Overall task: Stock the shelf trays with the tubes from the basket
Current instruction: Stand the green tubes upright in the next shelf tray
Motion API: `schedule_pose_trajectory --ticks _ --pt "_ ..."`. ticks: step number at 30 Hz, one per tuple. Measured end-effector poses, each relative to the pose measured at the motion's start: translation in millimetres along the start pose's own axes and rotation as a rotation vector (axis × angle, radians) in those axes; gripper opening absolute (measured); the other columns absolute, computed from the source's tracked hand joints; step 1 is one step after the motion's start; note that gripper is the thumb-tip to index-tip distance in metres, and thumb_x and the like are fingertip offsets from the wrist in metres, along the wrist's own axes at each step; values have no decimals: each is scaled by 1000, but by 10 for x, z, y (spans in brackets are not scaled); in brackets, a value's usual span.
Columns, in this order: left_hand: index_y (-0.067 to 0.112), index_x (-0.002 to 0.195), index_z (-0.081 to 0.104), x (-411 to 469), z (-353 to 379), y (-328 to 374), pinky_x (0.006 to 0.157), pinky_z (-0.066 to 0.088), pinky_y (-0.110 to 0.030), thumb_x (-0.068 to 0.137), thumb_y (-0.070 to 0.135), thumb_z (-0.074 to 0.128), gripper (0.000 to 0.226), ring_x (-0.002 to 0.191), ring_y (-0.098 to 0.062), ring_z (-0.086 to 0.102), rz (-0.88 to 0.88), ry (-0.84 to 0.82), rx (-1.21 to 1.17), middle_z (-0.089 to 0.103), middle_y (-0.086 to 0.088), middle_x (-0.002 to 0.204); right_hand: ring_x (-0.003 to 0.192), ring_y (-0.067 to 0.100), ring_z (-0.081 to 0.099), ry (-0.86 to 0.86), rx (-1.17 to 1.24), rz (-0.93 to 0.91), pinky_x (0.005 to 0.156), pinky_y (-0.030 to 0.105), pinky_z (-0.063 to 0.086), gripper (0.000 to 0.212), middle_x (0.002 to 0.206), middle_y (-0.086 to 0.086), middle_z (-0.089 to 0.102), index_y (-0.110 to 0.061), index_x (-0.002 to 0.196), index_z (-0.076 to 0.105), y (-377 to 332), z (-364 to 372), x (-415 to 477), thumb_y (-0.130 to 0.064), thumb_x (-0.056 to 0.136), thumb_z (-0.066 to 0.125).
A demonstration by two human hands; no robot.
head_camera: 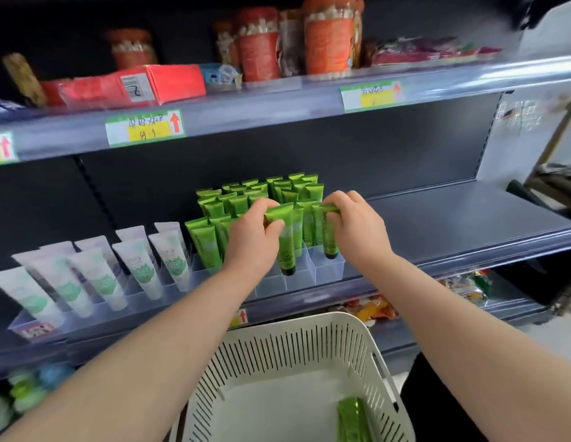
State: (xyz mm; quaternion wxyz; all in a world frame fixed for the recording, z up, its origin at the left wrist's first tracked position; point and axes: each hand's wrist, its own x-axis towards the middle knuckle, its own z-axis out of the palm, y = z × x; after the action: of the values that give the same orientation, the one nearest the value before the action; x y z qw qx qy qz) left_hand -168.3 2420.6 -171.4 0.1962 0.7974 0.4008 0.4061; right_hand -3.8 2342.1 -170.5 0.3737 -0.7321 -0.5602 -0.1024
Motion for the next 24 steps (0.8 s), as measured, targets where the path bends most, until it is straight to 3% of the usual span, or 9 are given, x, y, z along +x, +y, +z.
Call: schedule_pose_trajectory --ticks 5,9,13,24 --pt "31 114 56 114 193 16 47 38 -25 93 16 59 26 50 -8 49 28 -22 -15 54 6 62 85 29 57 -100 -2 49 71 40 50 25 107 3 52 -20 119 56 210 293 126 -16 97 45" --pt "34 112 58 234 370 -13 50 43 -28 93 17 60 25 53 -11 52 7 -82 56 56 6 64 99 28 52 -213 -127 55 75 38 43 26 106 4 56 -21 121 56 391 506 190 -21 97 46" --pt "31 111 58 320 541 -70 57 52 -37 92 16 61 24 58 -18 58 -33 -152 79 58 3 66 103 28 47 -193 -163 53 77 39 37 26 108 4 56 -22 121 55 441 585 295 -20 97 45" --pt "28 118 53 408 797 -218 48 41 -28 95 13 57 28 59 -16 56 -160 -171 172 57 2 79 108 28 45 -229 -194 40 79 39 37 42 120 6 50 -21 130 44 421 691 343 -5 91 47"
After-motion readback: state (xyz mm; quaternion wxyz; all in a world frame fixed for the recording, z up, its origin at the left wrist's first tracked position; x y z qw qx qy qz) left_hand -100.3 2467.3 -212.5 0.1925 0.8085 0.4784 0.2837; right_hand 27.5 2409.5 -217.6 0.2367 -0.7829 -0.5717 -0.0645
